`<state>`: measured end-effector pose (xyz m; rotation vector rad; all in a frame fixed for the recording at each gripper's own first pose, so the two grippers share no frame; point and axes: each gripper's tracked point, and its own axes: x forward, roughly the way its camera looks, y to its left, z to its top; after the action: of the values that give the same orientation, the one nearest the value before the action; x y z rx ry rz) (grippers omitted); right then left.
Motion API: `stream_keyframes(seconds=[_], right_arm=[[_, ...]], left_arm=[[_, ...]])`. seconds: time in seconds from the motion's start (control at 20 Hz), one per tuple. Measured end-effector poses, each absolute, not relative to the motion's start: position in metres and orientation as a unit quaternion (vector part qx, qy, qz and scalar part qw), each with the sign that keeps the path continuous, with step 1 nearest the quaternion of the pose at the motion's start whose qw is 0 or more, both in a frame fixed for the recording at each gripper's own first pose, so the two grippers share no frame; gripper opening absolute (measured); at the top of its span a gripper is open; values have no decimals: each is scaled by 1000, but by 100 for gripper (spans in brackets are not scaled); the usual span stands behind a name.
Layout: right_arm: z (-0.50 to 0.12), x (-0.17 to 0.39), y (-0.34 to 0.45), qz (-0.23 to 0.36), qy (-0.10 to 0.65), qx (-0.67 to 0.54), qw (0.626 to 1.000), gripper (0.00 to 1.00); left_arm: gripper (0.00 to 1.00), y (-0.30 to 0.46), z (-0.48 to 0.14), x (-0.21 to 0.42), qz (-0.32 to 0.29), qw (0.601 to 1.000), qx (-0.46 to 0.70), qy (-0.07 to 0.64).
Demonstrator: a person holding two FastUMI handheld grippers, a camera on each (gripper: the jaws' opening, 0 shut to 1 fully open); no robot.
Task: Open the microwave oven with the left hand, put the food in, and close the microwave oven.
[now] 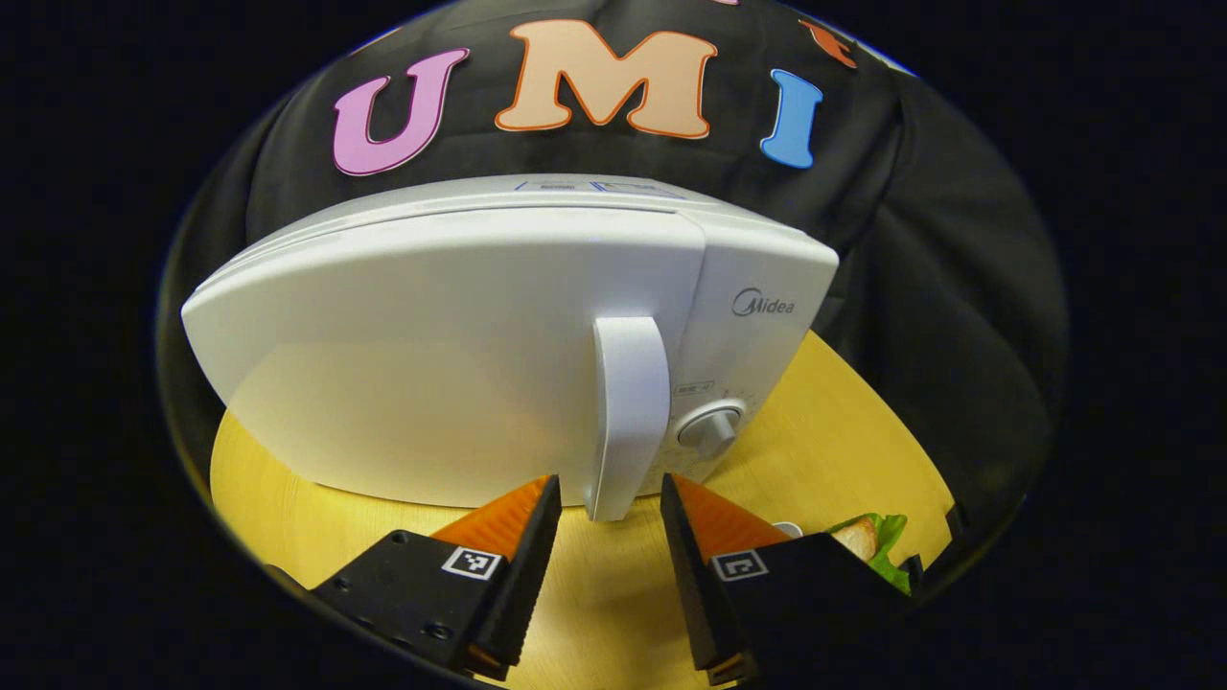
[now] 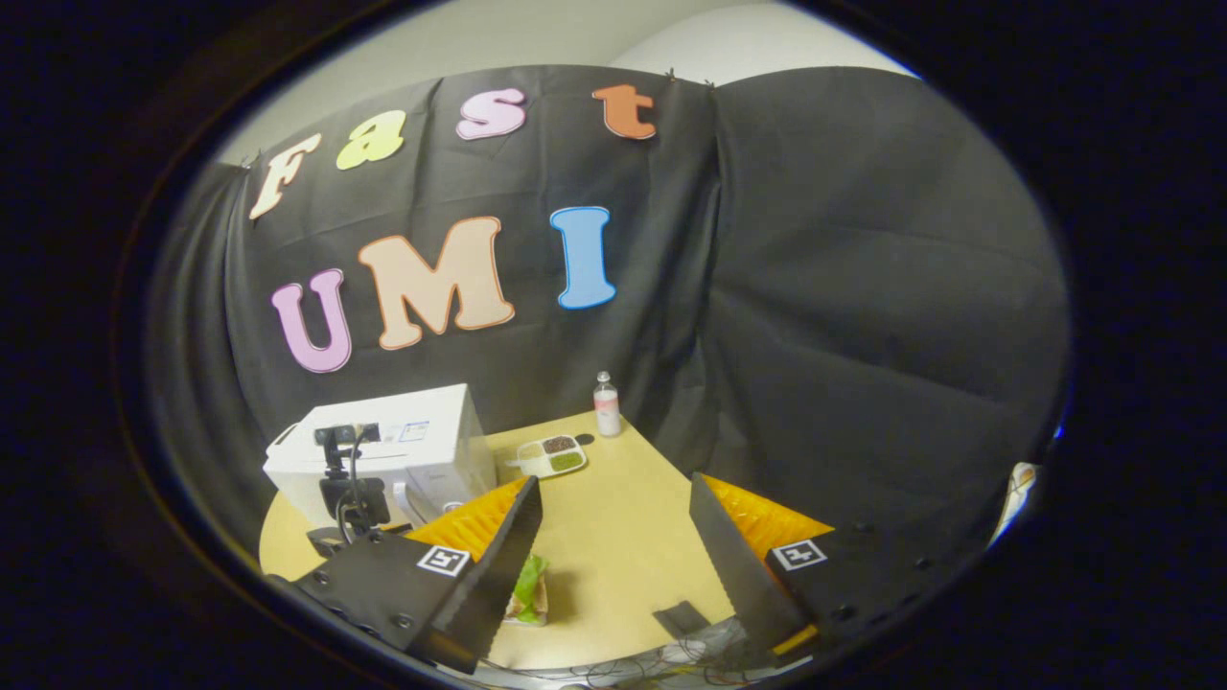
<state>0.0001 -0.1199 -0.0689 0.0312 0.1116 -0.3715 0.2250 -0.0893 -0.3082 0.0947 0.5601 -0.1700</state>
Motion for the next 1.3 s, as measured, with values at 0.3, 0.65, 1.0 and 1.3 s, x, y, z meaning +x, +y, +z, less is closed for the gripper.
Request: stream_keyframes(seconds=[0.3, 0.65, 1.0, 1.3], right_arm=[[-68, 10, -111, -164, 55, 13, 985, 92], [-75, 11, -102, -150, 61, 6, 987, 92], [-101, 7, -105, -148, 89, 7, 985, 98], [-125, 3, -111, -150, 118, 8, 982, 92]], left_arm=[[53, -88, -313, 236, -79, 953, 54, 286], [18, -90, -316, 234, -65, 951, 52, 296], [11, -89, -314, 233, -63, 957, 48, 278], [8, -89, -312, 233, -29, 961, 14, 273]])
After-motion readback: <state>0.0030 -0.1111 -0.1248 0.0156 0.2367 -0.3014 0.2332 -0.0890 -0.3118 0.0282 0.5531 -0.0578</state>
